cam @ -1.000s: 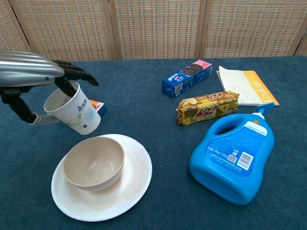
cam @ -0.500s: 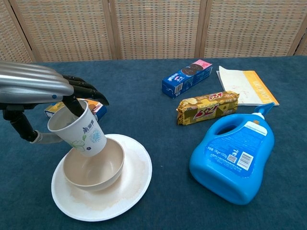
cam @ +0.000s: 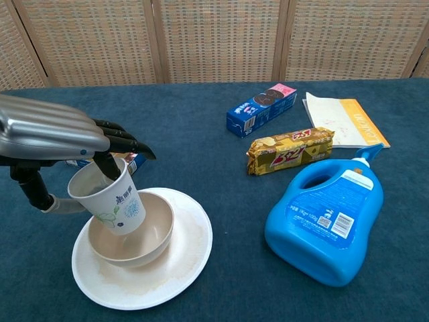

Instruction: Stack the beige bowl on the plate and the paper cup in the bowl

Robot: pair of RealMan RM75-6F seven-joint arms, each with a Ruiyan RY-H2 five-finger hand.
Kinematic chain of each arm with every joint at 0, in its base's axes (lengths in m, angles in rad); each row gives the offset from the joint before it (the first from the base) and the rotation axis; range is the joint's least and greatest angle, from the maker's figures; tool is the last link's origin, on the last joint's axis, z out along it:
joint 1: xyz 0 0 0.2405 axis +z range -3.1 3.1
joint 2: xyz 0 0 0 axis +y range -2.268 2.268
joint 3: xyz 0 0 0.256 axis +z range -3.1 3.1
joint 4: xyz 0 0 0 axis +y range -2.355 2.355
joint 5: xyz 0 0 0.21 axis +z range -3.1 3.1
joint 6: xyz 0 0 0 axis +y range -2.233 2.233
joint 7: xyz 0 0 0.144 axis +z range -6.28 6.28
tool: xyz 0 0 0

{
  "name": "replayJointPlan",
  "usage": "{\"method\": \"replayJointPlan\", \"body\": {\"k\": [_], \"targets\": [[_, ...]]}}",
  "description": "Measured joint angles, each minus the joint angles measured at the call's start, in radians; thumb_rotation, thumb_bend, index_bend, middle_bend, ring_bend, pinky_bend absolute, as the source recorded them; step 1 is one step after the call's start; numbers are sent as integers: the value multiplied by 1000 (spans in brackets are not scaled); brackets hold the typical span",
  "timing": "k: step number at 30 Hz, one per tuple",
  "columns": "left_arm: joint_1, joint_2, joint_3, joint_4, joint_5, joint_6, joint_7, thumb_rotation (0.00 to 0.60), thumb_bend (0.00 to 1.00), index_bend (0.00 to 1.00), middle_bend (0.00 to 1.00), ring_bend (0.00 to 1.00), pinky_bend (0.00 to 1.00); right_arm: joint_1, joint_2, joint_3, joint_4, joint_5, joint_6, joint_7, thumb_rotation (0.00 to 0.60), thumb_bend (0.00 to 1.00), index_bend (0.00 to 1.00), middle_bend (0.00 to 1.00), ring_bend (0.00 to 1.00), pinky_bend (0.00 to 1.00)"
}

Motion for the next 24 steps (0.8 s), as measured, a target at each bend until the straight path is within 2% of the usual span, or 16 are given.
{"method": "replayJointPlan", "body": {"k": [24], "targets": [[-149,-83,65,28,-221,10,125,600,402,610,0,0,1,-4,-3,7,7,2,12,13,600,149,0,0,0,0]]}}
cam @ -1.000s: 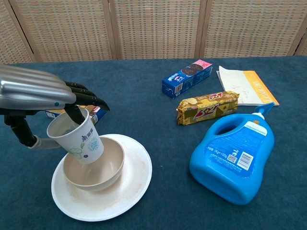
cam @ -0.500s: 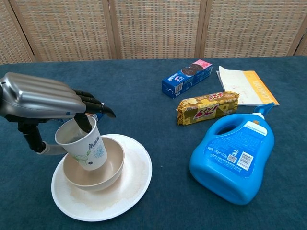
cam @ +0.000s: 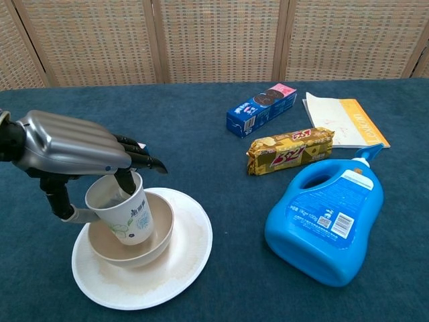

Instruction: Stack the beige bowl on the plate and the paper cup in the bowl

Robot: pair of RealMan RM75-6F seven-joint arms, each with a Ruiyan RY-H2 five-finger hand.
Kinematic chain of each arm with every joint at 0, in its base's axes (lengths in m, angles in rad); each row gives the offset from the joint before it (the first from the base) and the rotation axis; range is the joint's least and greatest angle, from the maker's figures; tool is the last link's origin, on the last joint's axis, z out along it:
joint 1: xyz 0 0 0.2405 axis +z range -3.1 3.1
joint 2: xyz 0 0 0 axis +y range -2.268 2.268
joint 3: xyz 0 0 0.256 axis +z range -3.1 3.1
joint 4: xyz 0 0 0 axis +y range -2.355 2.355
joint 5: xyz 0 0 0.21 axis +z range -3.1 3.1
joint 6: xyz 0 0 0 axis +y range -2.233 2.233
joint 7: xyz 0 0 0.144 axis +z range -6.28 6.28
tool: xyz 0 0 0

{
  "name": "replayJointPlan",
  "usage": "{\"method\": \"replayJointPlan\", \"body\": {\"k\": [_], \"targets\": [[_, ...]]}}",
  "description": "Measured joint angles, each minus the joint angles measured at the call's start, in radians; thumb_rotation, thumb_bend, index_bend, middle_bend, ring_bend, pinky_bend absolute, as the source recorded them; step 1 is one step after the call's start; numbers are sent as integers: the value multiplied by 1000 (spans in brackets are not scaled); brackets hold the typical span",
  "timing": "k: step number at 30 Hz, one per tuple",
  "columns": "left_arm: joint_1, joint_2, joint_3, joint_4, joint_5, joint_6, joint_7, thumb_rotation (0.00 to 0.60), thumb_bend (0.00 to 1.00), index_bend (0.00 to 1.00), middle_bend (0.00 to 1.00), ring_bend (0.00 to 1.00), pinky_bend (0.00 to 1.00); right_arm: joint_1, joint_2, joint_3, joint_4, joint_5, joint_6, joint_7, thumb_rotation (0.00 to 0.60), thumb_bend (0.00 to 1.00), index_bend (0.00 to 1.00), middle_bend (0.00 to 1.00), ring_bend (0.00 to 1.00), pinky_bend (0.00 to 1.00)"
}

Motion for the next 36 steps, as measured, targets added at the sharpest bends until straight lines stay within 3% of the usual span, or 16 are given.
{"method": "replayJointPlan", "body": {"k": [7,14,25,36], "targets": [[-67,7,32,-18,-83,10,61,600,402,602,0,0,0,0,-2,3,4,2,2,5,600,149,0,0,0,0],[-120,2,68,-31,-142,44,103,600,397,465,0,0,0,-2,-4,5,6,0,8,7,600,149,0,0,0,0],[-126,-12,85,-44,-120,95,86,600,389,439,0,0,0,-4,-6,6,8,-4,16,9,600,150,0,0,0,0],[-101,43,102,-65,-69,103,22,600,389,438,0,0,0,-5,-5,8,4,-9,24,10,600,149,0,0,0,0]]}}
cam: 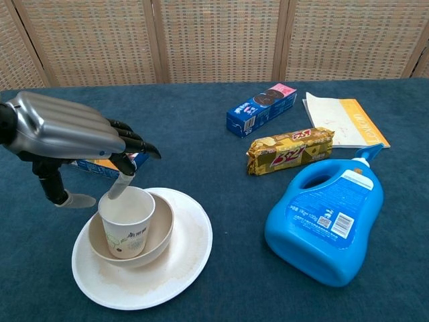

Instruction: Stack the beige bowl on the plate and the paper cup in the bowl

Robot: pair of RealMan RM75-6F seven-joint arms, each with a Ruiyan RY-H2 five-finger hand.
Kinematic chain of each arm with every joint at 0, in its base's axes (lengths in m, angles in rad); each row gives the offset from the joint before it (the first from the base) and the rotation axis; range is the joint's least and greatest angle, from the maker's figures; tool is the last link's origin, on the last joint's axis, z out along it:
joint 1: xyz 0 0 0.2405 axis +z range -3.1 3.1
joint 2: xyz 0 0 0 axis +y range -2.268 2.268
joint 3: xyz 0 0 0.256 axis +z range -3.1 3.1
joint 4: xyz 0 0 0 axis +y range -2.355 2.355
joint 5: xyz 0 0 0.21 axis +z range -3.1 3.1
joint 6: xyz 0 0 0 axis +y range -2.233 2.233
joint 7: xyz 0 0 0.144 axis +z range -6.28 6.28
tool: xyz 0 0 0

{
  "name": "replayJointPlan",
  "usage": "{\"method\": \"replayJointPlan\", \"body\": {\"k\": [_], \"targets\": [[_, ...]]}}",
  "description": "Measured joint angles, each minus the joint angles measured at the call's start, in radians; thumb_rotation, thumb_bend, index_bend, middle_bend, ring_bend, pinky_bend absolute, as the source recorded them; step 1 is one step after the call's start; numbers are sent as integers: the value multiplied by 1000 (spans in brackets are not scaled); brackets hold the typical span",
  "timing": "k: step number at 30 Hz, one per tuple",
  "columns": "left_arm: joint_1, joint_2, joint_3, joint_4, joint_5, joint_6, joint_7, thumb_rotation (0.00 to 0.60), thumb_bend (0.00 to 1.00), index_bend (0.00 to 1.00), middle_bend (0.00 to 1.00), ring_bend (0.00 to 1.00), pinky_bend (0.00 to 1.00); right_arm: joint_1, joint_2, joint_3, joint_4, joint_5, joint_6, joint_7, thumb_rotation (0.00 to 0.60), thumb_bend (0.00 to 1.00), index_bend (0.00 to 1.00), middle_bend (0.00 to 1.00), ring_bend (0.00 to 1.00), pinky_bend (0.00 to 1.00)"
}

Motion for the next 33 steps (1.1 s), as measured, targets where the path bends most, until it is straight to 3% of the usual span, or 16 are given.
{"method": "replayJointPlan", "body": {"k": [7,18,27,33], "targets": [[10,12,13,-8,24,6,-4,600,389,438,0,0,0,-1,0,-1,-3,-5,3,-2,600,149,0,0,0,0],[50,51,-34,-24,98,55,-94,600,388,438,0,0,0,0,-2,-2,-1,-7,1,-2,600,149,0,0,0,0],[82,79,-42,-34,150,49,-123,600,389,436,0,0,0,1,-2,-3,-4,-11,3,-7,600,149,0,0,0,0],[116,81,-42,-37,178,65,-135,600,387,368,0,0,0,1,0,-5,-5,-12,2,-6,600,149,0,0,0,0]]}}
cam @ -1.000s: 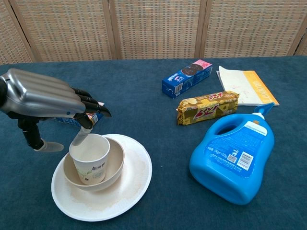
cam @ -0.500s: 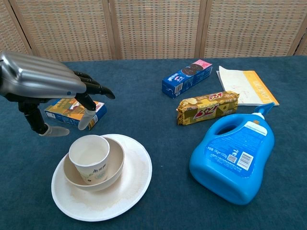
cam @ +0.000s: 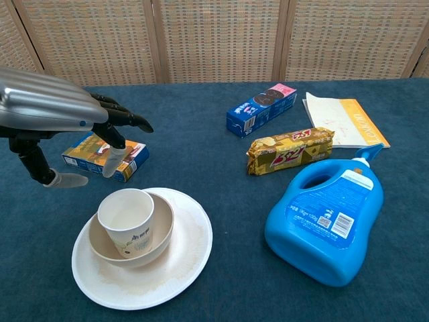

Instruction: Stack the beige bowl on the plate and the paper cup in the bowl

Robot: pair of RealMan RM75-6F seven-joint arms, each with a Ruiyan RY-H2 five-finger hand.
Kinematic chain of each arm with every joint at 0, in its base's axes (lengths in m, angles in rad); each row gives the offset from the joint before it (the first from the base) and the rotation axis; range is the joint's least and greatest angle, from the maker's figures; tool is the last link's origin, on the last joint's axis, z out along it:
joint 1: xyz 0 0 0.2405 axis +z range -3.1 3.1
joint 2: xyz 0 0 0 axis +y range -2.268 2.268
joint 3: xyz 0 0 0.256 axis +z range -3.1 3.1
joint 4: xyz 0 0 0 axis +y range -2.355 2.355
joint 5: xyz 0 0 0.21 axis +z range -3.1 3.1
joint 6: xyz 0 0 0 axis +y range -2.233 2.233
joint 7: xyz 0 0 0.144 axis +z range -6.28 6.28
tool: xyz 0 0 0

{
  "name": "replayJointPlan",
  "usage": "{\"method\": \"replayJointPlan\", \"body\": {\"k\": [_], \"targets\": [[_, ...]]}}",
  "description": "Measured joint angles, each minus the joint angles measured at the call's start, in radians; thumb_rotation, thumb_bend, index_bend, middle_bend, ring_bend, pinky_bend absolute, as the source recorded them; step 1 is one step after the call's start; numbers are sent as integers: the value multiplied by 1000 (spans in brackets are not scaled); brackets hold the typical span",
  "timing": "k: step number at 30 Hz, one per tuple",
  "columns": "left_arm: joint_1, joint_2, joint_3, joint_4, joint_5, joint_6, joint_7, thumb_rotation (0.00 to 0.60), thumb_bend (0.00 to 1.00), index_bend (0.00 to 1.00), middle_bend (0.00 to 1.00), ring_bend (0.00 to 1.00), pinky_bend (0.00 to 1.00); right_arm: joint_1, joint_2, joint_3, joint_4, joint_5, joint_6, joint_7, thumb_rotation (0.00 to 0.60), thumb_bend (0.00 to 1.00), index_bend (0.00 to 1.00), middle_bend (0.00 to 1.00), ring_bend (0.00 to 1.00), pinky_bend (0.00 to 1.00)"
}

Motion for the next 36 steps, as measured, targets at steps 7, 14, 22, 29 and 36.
{"method": "replayJointPlan", "body": {"k": [7,14,22,29,36], "targets": [[79,-13,-6,10,38,103,-39,600,280,122,0,0,0,1,11,-7,1,0,-17,-1,600,149,0,0,0,0],[251,-46,-18,57,139,354,-126,600,158,2,0,0,0,8,24,-19,-1,11,-60,-18,600,149,0,0,0,0],[505,-86,-1,144,272,652,-223,600,120,0,0,0,0,27,14,-32,28,40,-125,-90,600,149,0,0,0,0],[716,-165,16,308,344,843,-283,600,119,0,0,0,0,36,15,-39,10,24,-127,-124,600,149,0,0,0,0],[831,-205,4,385,366,906,-345,600,119,0,0,0,0,41,12,-53,10,11,-133,-135,600,149,0,0,0,0]]}}
